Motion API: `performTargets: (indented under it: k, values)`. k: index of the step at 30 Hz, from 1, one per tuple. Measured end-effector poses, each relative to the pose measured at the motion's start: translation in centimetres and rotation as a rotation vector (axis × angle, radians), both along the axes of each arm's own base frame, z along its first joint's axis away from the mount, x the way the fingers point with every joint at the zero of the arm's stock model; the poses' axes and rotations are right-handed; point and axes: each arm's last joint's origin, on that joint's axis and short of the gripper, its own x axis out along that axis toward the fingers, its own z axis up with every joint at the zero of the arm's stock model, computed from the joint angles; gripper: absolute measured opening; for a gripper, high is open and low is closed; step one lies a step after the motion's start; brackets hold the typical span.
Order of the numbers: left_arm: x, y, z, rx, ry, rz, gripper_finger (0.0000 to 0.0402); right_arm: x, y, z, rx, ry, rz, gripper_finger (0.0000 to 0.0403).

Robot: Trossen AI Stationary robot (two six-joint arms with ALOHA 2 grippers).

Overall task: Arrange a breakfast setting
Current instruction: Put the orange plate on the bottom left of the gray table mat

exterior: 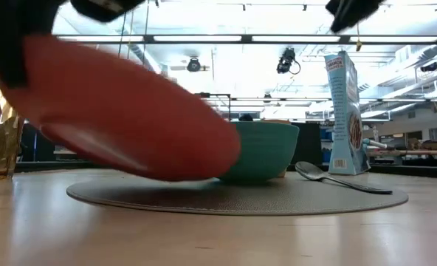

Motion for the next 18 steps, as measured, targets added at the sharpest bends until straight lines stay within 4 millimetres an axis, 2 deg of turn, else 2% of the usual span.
performTargets:
  k: [3, 7, 12, 18]
  values:
    - [-0.1, 0.1, -0.8, -0.002, 0.000, 0.001, 0.0021, 1.4, 0.9, -2.6, -0.015, 0.056, -0.007, 0.0113]
    - [-0.1, 0.1, -0.9, -0.006, -0.004, 0.007, 0.0022, 3.1, 1.5, -5.6, -0.025, 0.115, -0.039, 0.0113]
    - [-0.1, 0.0, -0.9, -0.029, 0.001, 0.048, 0.0022, 5.0, 1.6, -8.2, -0.024, 0.161, -0.085, 0.0119]
    - [-0.1, 0.0, -0.9, -0.048, 0.003, 0.091, 0.0037, 6.1, 1.0, -11.0, -0.016, 0.268, -0.132, 0.0143]
